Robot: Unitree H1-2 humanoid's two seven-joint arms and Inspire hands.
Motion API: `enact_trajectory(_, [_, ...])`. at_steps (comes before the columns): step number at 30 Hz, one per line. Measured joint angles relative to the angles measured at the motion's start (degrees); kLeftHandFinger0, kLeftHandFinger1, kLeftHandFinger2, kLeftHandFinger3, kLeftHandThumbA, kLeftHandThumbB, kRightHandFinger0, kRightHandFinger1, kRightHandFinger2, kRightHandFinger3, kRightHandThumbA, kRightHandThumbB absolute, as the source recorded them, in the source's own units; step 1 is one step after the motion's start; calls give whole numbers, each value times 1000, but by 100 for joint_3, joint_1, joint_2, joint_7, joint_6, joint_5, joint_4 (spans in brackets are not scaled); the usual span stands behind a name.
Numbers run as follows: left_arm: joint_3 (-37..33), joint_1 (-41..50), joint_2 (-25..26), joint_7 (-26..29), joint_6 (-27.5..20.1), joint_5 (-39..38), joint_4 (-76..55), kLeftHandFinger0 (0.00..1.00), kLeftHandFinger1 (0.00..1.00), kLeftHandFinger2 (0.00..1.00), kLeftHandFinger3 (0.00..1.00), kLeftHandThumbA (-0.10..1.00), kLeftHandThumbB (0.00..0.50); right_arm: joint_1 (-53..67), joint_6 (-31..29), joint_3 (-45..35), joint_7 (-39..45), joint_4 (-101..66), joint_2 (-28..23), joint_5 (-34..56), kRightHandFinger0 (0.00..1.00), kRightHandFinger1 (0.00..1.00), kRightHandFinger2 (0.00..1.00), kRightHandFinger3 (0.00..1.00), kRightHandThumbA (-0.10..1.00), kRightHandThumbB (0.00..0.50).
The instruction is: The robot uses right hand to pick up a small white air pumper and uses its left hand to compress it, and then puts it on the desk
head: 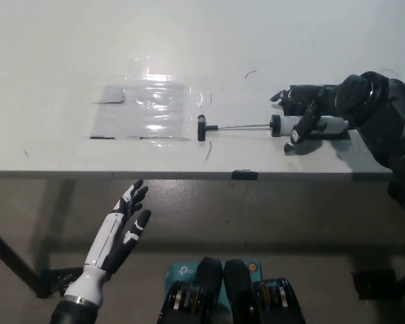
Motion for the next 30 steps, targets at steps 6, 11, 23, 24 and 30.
enact_trajectory(6, [10, -3, 5, -12, 23, -2, -17, 1000, 1000, 1000, 1000, 892, 230, -108, -78, 185, 40, 131, -5, -92, 1000, 1000, 1000, 1000, 1000, 341])
enact_trajectory(11, [20, -8, 13, -22, 32, -7, -30, 1000, 1000, 1000, 1000, 898, 234, -172, -165, 344, 80, 291, -10, -201, 1000, 1000, 1000, 1000, 1000, 334])
enact_trajectory(23, [80, -87, 25, -51, 45, -15, -35, 1000, 1000, 1000, 1000, 922, 243, -246, -260, 836, -550, 369, 8, -646, 113, 420, 515, 338, -100, 122])
enact_trajectory(24, [88, -95, 28, -51, 46, -15, -35, 1000, 1000, 1000, 1000, 924, 242, -246, -259, 858, -606, 370, 9, -672, 182, 578, 733, 379, -100, 136])
enact_trajectory(30, [167, -171, 54, -53, 47, -16, -35, 1000, 1000, 1000, 1000, 948, 252, -245, -271, 889, -954, 370, 3, -775, 320, 768, 997, 404, -100, 140])
